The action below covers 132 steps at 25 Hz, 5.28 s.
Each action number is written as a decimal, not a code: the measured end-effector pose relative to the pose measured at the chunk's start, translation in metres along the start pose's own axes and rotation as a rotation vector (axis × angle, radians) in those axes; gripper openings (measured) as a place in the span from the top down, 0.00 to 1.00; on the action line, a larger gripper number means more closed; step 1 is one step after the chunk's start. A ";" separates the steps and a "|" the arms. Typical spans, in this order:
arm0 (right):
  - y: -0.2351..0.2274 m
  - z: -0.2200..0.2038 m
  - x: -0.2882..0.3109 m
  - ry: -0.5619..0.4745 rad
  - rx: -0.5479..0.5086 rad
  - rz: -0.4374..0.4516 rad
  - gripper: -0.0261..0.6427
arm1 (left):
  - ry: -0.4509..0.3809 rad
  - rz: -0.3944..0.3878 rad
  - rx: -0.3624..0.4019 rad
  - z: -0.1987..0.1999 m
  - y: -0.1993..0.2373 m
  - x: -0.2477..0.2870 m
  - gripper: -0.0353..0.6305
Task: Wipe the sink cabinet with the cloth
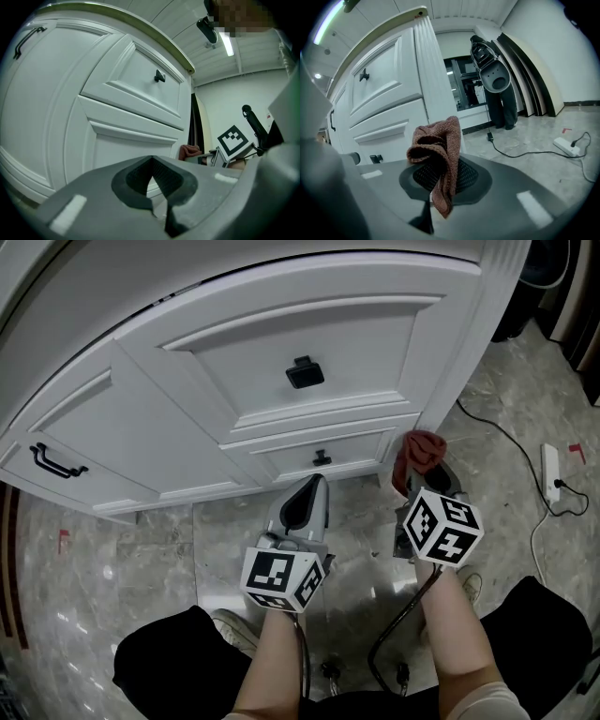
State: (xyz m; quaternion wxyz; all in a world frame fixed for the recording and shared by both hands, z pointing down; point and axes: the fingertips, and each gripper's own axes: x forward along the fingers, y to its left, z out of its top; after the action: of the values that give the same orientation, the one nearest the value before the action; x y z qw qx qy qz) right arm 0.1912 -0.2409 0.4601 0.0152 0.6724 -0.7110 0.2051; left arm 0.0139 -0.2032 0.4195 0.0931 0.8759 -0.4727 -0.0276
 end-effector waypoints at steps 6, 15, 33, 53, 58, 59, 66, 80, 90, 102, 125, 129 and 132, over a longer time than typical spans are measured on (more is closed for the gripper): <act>0.035 -0.036 0.004 0.046 -0.025 0.054 0.84 | 0.036 0.079 0.057 -0.010 0.030 -0.012 0.95; 0.175 -0.118 0.021 0.179 -0.118 0.308 0.84 | 0.057 0.210 0.034 -0.019 0.092 -0.056 0.95; 0.233 -0.135 0.043 0.201 -0.092 0.443 0.84 | 0.044 0.278 -0.012 -0.019 0.140 -0.084 0.95; 0.110 -0.095 0.041 0.160 -0.037 0.273 0.83 | 0.044 0.187 -0.087 -0.034 0.086 -0.030 0.95; 0.064 -0.083 0.038 0.136 -0.034 0.186 0.84 | 0.053 0.160 -0.087 -0.040 0.070 -0.020 0.95; 0.056 -0.081 0.037 0.134 -0.040 0.170 0.84 | 0.053 0.157 -0.090 -0.041 0.068 -0.018 0.95; 0.011 -0.079 0.026 0.152 0.034 0.057 0.84 | 0.060 0.120 -0.086 -0.047 0.042 -0.005 0.95; 0.073 0.053 -0.062 -0.153 -0.076 0.202 0.84 | -0.142 0.165 0.104 0.091 0.015 -0.063 0.95; 0.120 0.090 -0.175 -0.294 -0.147 0.301 0.84 | -0.219 0.191 0.189 0.148 -0.063 -0.151 0.95; 0.120 0.074 -0.304 -0.330 -0.159 0.284 0.84 | -0.213 0.163 0.214 0.135 -0.137 -0.255 0.95; 0.138 0.052 -0.370 -0.303 -0.243 0.286 0.84 | -0.241 0.119 0.220 0.150 -0.173 -0.300 0.95; 0.139 0.049 -0.365 -0.293 -0.238 0.290 0.84 | -0.227 0.119 0.219 0.143 -0.170 -0.297 0.95; 0.138 0.046 -0.364 -0.288 -0.233 0.292 0.84 | -0.215 0.115 0.215 0.137 -0.170 -0.294 0.95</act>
State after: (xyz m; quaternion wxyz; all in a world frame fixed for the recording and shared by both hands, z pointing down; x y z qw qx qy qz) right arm 0.1044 0.0917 0.2723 -0.0388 0.5786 -0.8144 0.0235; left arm -0.0278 0.1142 0.2411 -0.0509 0.8442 -0.5296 -0.0648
